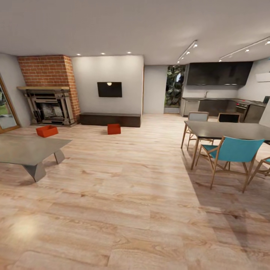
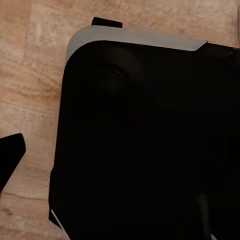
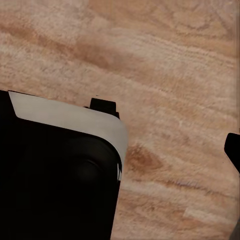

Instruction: Move the two storage containers from the living room to the garage. In the garage, place one container on the floor and stack the other container on top of it (either order is fine).

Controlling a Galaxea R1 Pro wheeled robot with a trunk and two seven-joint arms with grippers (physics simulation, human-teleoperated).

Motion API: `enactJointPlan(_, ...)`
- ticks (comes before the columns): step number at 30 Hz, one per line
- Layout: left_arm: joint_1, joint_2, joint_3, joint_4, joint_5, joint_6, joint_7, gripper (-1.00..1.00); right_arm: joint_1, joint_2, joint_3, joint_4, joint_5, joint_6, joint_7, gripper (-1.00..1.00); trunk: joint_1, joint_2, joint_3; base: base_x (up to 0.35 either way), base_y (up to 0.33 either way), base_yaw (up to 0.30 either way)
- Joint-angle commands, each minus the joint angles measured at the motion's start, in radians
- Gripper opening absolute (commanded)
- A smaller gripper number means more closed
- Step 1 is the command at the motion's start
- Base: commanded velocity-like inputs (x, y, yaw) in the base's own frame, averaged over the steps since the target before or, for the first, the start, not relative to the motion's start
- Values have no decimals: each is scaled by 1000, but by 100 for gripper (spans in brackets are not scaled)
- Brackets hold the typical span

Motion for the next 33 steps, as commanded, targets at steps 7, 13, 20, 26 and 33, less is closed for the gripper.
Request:
enactJointPlan(7, 0, -1, 1, -2, 8, 6, 0, 100, -1, 0, 7, 2, 1, -4, -4, 100, 1, 0, -1, 323, 0, 0)
enactJointPlan(13, 0, -1, 1, -2, 8, 6, 0, 100, -1, 0, 8, 2, 0, -4, -4, 100, 1, 0, -1, 323, 0, 0)
enactJointPlan(20, 0, -1, 1, -2, 8, 6, 0, 100, -1, 0, 5, 2, -7, -4, 4, 100, 1, 0, -1, 323, 0, 0)
enactJointPlan(26, 0, -1, 1, -2, 7, 6, 0, 100, -1, 3, 1, 6, -15, -4, 7, 100, 1, 0, -1, 323, 0, 0)
enactJointPlan(33, 0, -1, 1, -2, 7, 6, 0, 100, -1, 3, -1, 8, -17, -4, 7, 100, 1, 0, -1, 323, 0, 0)
